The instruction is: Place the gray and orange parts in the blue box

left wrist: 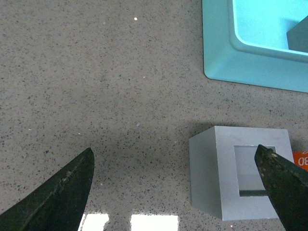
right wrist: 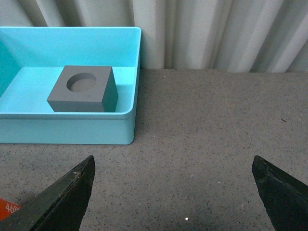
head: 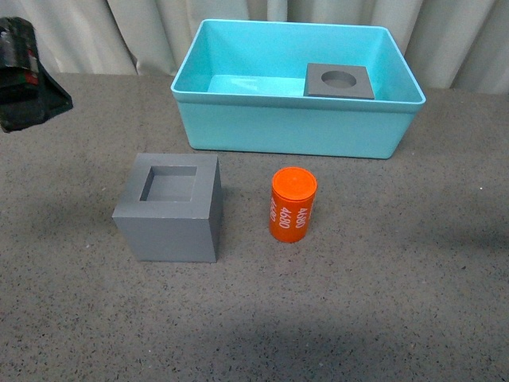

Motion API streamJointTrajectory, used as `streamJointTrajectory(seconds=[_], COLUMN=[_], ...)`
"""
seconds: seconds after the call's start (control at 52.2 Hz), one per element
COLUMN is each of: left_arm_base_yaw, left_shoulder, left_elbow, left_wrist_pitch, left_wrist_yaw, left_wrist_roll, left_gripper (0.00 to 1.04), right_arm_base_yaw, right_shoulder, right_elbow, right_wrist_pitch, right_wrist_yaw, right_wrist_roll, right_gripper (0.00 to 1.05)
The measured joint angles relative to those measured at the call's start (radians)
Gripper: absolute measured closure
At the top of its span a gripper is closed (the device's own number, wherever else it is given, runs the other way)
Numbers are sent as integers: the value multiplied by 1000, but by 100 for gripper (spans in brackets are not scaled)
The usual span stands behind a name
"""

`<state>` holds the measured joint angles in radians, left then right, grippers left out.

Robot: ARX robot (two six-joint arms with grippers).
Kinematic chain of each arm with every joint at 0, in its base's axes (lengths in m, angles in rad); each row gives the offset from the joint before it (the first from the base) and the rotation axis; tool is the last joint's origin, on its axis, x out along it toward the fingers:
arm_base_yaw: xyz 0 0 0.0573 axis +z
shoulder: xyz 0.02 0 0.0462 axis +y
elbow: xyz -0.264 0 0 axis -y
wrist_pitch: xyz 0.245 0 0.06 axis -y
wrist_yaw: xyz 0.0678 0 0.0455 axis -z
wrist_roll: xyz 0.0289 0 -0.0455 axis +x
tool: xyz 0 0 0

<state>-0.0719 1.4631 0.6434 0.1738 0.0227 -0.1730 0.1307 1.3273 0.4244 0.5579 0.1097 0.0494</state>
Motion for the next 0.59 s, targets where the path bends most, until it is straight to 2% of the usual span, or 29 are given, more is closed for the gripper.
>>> streamJointTrajectory(seconds=[0.345, 0.594], left_arm_base_yaw=[-58, -85], left_shoulder=[133, 204], left_elbow=[46, 111], left_wrist_pitch=[-23, -33], left_wrist_yaw=[68, 77], left_wrist_roll=[40, 44], left_gripper=[7, 7], right_arm_base_yaw=[0, 0], right_shoulder=[0, 0], right_elbow=[0, 0], right_wrist_pitch=[0, 0], right_wrist_yaw=[-2, 1], right_wrist_roll=[0, 0], right_gripper=[10, 10])
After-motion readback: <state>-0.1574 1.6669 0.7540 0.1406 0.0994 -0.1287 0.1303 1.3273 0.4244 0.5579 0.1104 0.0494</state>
